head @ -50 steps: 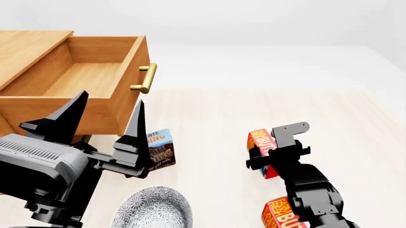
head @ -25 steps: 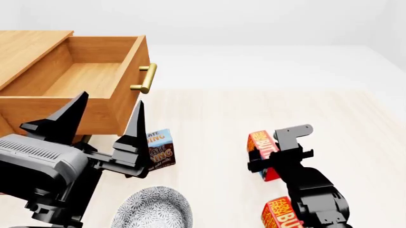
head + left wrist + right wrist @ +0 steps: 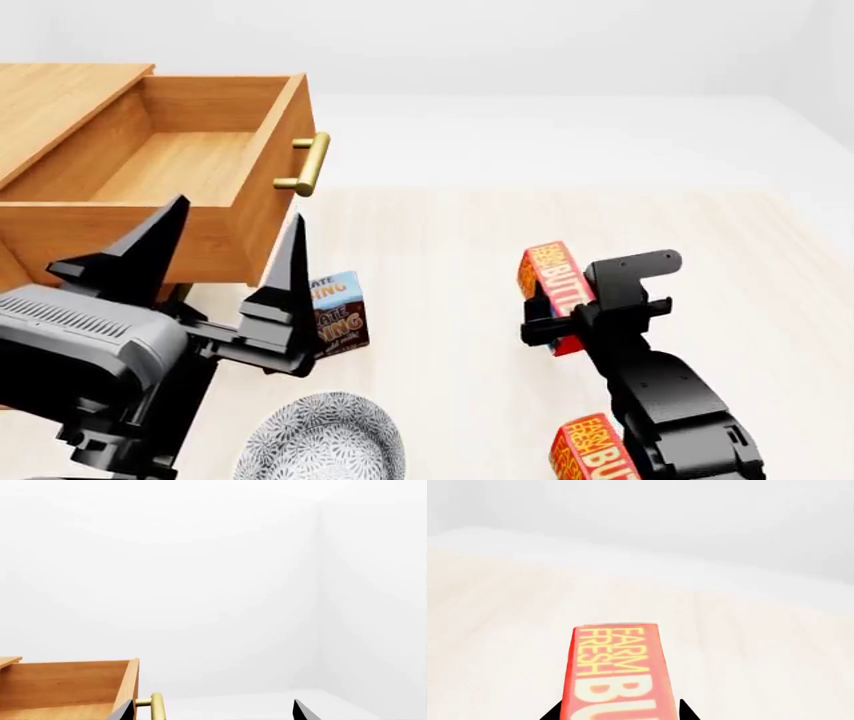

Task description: Put the butter at the front in the top drawer of the cabinet and close it.

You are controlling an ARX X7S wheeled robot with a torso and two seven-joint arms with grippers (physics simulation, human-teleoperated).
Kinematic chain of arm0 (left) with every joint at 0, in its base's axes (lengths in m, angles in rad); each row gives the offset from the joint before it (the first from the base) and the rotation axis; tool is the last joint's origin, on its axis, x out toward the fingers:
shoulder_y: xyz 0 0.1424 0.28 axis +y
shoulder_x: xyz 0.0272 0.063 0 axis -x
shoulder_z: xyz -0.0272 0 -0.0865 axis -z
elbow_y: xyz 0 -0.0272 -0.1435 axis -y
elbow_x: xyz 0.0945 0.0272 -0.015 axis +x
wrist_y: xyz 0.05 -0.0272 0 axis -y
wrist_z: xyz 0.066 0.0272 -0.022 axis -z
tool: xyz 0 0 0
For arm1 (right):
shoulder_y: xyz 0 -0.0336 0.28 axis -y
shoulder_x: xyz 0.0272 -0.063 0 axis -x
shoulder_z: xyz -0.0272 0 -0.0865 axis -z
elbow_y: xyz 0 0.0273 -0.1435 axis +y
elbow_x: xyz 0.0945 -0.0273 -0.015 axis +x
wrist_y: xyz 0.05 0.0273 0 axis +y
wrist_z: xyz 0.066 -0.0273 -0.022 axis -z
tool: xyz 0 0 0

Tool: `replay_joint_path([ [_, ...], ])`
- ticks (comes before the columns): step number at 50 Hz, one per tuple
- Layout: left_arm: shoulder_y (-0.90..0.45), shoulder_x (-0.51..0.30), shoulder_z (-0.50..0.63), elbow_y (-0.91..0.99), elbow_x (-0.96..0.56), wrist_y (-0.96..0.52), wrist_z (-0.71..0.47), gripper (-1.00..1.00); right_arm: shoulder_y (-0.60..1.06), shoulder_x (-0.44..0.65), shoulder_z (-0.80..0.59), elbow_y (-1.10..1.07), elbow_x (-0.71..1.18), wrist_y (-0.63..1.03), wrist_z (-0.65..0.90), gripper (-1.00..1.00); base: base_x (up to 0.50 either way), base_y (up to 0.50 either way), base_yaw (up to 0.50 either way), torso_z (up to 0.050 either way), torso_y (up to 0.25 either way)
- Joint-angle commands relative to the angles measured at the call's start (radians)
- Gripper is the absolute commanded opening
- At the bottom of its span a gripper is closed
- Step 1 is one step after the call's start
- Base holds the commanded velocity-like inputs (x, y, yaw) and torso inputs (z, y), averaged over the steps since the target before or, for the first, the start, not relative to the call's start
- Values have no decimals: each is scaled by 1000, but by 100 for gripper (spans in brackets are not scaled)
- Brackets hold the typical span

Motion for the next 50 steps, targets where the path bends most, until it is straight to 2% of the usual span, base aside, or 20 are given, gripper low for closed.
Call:
replay_joint_path([
  [1, 7, 4, 7, -1, 7, 6, 5, 100, -76, 32, 48, -282, 35, 19, 34, -100, 0, 0, 0, 0, 0],
  [13, 3, -7, -1, 18, -2, 3, -8, 100, -169, 51, 103, -517, 109, 27, 80, -100, 0, 0, 0, 0, 1],
  [28, 2, -26, -23, 45, -37, 11, -19, 100, -196, 47, 157, -753, 226, 56, 118, -100, -1, 0, 0, 0, 1],
  [39, 10, -34, -38, 47, -91, 40, 3, 100, -235, 5, 225, -794, 354, -13, 76, -100, 0, 0, 0, 0, 1],
  [50, 25, -37, -47, 41, -189, 79, 49, 100, -258, -32, 252, -788, 487, -70, -29, -100, 0, 0, 0, 1, 2],
])
